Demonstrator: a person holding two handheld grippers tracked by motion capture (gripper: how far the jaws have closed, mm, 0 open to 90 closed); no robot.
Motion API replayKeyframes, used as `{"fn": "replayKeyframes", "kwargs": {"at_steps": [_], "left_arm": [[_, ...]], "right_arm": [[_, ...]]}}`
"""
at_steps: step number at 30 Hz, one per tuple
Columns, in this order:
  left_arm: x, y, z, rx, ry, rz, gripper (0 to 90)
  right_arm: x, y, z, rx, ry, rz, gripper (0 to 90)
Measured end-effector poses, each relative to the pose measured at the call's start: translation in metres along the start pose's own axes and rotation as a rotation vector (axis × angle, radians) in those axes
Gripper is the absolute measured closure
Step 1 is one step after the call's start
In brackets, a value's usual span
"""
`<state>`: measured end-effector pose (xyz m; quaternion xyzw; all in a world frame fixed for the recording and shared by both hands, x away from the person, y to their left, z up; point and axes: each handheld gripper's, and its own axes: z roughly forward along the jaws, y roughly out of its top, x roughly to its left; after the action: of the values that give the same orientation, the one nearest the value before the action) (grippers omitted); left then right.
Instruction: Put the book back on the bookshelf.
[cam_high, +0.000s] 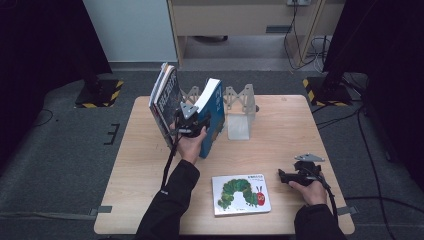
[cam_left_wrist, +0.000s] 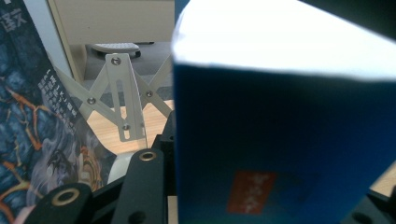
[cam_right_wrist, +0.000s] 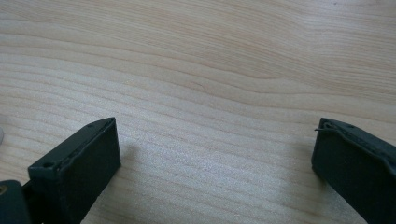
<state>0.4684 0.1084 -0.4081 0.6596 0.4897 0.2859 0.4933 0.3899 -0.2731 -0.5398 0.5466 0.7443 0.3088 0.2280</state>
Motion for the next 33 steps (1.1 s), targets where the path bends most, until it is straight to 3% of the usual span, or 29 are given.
{"fn": "replayKeyframes", "kwargs": {"at_steps": [8,17,23,33], "left_arm": [[-0.003,0.004,0.011,0.003,0.023,0.005,59.5],[0.001,-0.003,0.001,-0.014,-0.007,0.009,58.8],[-0.009,-0.006,-0.004,-0.017,-0.029,0.036,58.5],[-0.012,-0.007,-0.004,-0.021,-0.010,0.026,58.7]], "right_arm": [[0.000,0.000,0.000,0.000,0.001,0.002,1.3],[0.000,0.000,0.000,-0.001,0.001,0.003,1.3],[0.000,0.000,0.000,-0.001,0.001,0.003,1.2],[0.000,0.000,0.000,0.000,0.002,0.003,1.3]]}}
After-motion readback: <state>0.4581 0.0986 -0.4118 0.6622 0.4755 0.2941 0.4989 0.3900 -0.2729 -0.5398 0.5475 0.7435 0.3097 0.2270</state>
